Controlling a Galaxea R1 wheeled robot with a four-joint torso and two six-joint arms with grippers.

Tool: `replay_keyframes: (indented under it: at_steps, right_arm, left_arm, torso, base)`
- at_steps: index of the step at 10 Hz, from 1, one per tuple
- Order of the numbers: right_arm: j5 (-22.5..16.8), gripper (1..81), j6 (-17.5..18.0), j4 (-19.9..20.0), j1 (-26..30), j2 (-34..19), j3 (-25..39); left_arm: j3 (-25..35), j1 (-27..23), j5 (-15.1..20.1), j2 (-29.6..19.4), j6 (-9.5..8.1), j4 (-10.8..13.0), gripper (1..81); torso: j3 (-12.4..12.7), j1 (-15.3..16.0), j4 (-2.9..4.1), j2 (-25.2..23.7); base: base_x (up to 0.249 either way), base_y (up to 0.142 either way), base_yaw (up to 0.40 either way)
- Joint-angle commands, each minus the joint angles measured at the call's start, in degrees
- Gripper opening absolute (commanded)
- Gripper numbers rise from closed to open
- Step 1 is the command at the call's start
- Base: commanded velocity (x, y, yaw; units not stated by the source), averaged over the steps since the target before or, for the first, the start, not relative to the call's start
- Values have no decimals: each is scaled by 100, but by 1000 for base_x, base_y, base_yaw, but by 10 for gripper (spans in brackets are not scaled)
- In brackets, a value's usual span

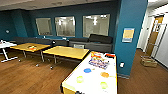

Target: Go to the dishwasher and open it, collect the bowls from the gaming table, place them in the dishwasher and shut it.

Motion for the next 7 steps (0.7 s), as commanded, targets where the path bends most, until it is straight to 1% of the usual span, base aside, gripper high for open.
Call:
replay_keyframes:
  at_steps: [1, 7]
  right_arm:
    - [-283, 811, -15, -22, 320, -12, -11]
    - [-283, 811, -15, -22, 320, -12, -20]
  left_arm:
    - [-5, -313, 279, 28, 46, 39, 811]
    - [-5, -313, 279, 28, 46, 39, 811]
  torso:
    - [0, 0, 0, 0]
    - [0, 0, 0, 0]
  base:
    - [123, 112, 0]
    - [124, 112, 0]
